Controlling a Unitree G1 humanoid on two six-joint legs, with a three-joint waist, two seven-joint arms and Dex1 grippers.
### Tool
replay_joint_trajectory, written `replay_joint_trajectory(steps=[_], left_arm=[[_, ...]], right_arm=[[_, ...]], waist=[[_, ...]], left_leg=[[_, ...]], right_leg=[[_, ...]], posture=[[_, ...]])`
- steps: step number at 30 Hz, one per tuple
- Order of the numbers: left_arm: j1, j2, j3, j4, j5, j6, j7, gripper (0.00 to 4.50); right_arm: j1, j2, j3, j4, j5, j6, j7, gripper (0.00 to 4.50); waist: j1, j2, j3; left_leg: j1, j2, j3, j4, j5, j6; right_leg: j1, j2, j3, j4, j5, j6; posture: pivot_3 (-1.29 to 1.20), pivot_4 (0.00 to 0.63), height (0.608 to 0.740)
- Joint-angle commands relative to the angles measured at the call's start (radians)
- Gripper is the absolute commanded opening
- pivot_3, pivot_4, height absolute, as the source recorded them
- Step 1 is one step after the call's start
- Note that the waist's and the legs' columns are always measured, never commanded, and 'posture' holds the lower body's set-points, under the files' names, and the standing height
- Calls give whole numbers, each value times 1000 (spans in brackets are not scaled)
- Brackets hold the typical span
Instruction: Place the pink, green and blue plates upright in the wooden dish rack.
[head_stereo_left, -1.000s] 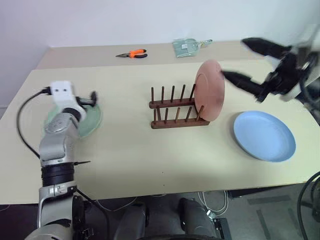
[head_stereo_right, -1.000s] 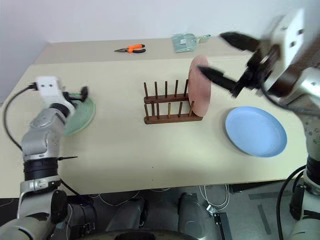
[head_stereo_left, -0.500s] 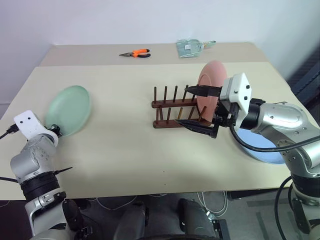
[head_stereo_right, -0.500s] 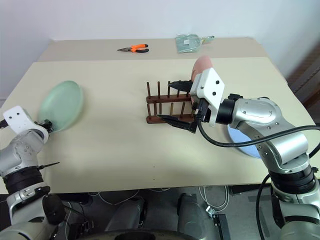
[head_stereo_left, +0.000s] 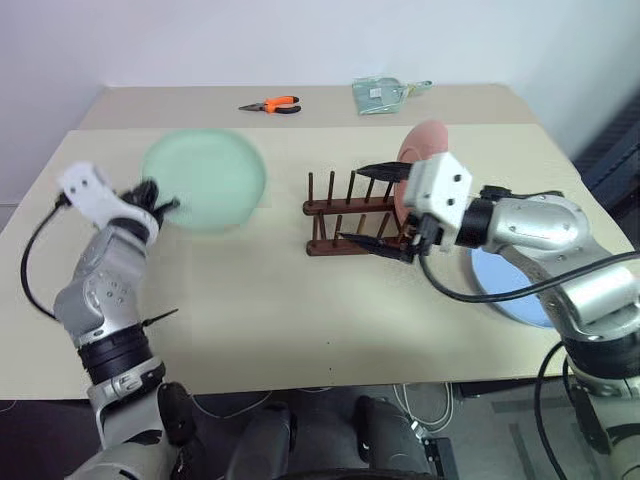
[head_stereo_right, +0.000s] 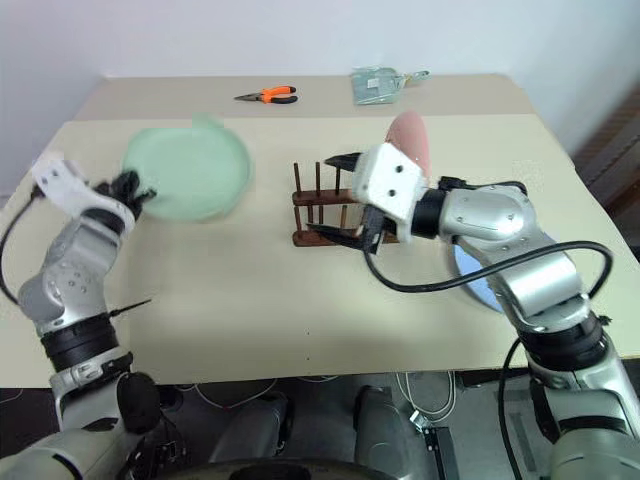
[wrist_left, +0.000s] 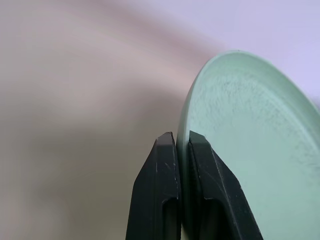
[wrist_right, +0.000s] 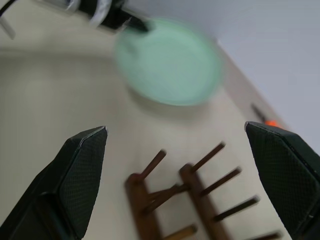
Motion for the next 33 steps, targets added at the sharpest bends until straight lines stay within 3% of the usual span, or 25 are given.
replay_joint_trajectory(steps=[1,8,9,11,17,18,20,25,30,33], left_arm=[[-43,-5,-122,-91,-19,-19,-55,59],[-77,-43,-243,-183,-56,35,-46,59],[-75,-46,-252,-191,-54,38,-42,20],[-69,-51,-255,-200,-63,50,-33,0],[-46,-42,-258,-200,-80,68,-36,0],[-47,-44,-249,-191,-88,69,-35,347],[-65,-53,-215,-167,-96,47,-14,1056],[-154,-26,-39,-44,-77,-106,102,3498],[-72,128,-100,46,63,-212,3,3498],[113,202,-265,-37,50,-213,-267,3498]], right_arm=[[-80,47,119,86,-215,-146,-23,4500],[-164,121,216,330,-515,-343,-122,4500],[-158,125,217,342,-535,-358,-122,4251],[-142,134,208,349,-560,-378,-122,3658],[-111,154,178,344,-601,-408,-125,619],[-108,154,175,343,-609,-418,-127,101],[-101,158,165,339,-624,-440,-136,0],[-77,203,63,272,-536,-404,-154,0],[-22,339,-152,77,-173,-97,-134,0],[6,478,-342,-76,193,238,-255,0]], waist=[[-2,0,0],[-7,0,0],[-7,0,0],[-7,0,0],[-10,0,0],[-13,0,0],[-15,0,0],[-21,0,0],[-24,1,0],[-17,1,0]], left_leg=[[0,0,1,0,0,0],[0,0,0,-1,1,-2],[0,0,0,-1,1,-2],[0,0,0,-1,1,-2],[0,0,0,-1,1,-1],[0,0,0,-1,1,-1],[0,0,-1,-1,1,-1],[0,0,-2,-1,1,-1],[2,1,-2,-4,3,-4],[1,1,-3,-4,1,-1]], right_leg=[[0,0,0,0,0,0],[-1,1,1,0,2,-3],[-1,1,1,0,2,-3],[-1,1,1,0,2,-3],[-1,1,1,0,2,-3],[-1,1,1,0,2,-3],[-1,1,1,0,2,-3],[0,2,0,0,2,-3],[-1,4,2,1,2,-3],[-1,3,2,0,2,-4]], posture=[[0,150,740],[0,150,740],[0,150,740],[0,150,740],[0,150,740],[0,150,740],[0,150,740],[0,150,740],[0,150,740],[0,150,740]])
